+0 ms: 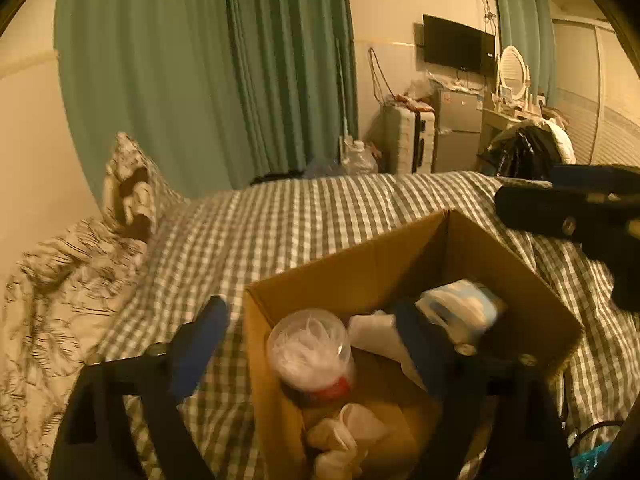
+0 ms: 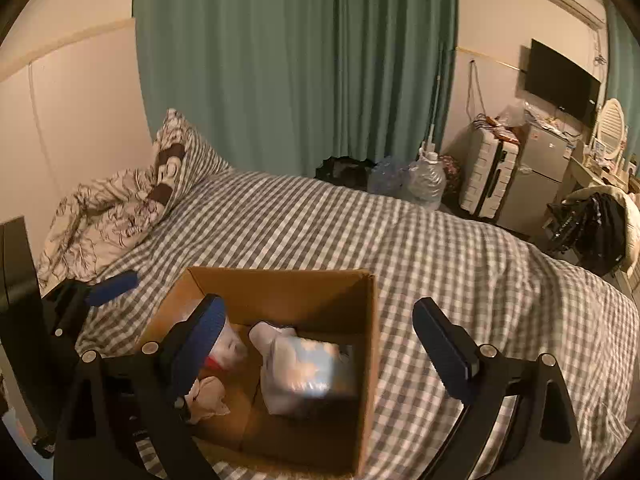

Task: Organize objects
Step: 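Carry jar and tissue pack over the box and release both inside, then grasp white tube with left tool while right grasps teal blister card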

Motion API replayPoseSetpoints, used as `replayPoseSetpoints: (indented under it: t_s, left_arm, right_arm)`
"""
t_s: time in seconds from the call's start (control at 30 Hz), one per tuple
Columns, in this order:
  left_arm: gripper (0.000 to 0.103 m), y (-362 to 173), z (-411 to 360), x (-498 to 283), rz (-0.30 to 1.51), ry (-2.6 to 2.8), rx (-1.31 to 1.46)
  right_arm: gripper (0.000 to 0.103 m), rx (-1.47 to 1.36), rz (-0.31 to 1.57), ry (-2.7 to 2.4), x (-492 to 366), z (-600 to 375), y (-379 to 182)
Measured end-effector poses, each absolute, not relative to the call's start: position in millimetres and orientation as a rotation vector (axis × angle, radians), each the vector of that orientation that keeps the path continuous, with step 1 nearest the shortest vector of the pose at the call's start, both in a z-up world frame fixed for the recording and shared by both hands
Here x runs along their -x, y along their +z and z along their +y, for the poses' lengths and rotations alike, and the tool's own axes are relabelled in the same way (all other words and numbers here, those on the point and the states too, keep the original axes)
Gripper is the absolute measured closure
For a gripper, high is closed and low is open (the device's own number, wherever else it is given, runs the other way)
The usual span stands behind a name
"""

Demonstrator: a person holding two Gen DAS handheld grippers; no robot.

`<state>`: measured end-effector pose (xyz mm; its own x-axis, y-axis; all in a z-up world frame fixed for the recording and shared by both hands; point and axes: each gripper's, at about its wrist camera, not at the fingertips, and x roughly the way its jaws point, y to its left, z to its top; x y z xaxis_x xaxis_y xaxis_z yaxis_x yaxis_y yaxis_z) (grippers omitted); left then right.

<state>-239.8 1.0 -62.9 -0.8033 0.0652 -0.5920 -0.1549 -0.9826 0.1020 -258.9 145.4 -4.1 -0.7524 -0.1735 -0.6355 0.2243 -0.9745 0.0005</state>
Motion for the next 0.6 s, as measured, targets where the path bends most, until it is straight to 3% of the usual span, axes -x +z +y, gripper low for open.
replayPoseSetpoints:
  t_s: [0.27,0.6]
  left_arm:
    - [0.003,-22,9,194,0.236,2.908,0.833]
    - [0.002,11,20,130,0.198,2.913,0.82]
  right_arm:
    - [0.007,-0.941,0.169,-2.831,199,171,47]
    - [0.007,-0.888,0.313,-2.859,104,185,85]
